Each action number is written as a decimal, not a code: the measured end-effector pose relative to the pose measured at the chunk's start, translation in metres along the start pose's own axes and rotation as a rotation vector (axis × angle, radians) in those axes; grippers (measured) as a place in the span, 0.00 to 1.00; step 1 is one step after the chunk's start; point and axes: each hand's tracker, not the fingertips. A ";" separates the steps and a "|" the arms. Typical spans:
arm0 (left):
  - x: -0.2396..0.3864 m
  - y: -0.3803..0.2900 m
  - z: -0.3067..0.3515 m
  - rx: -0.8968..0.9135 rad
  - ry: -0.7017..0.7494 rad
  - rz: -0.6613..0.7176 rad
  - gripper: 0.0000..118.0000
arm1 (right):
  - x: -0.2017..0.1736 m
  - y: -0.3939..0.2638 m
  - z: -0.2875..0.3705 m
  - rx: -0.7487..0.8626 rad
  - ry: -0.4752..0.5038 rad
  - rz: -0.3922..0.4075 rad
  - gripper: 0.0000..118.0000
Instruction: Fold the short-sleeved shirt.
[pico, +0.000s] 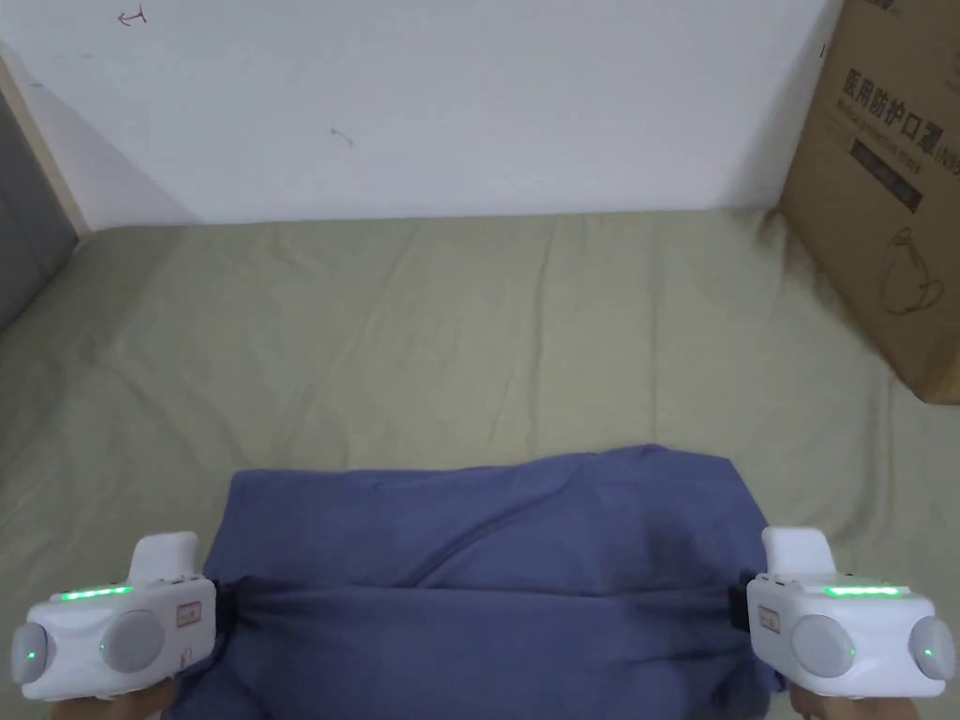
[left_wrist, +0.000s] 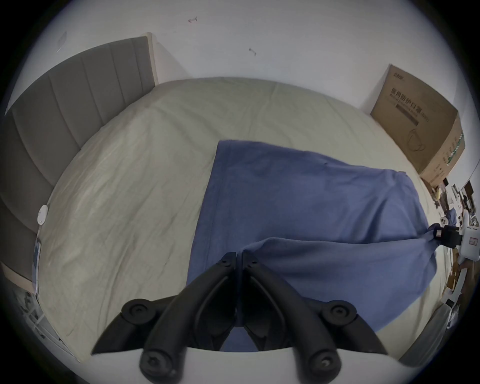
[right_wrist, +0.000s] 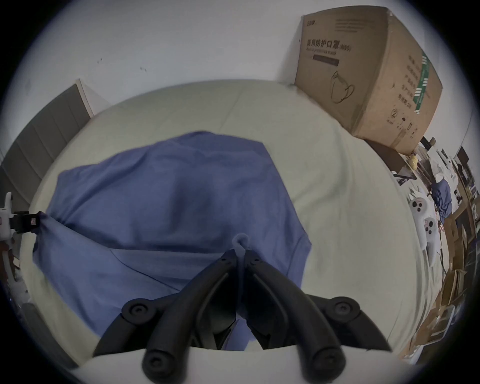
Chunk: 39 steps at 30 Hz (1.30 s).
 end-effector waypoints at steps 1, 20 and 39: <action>0.000 0.001 -0.008 -0.018 0.008 -0.002 0.03 | -0.001 0.001 -0.009 -0.021 -0.007 0.010 0.04; 0.023 0.007 0.128 0.322 -0.168 0.082 0.90 | 0.004 0.013 0.139 0.350 0.094 -0.077 0.90; 0.057 -0.088 0.228 0.644 -0.073 -0.008 0.00 | -0.030 -0.059 0.274 0.725 -0.037 0.037 0.00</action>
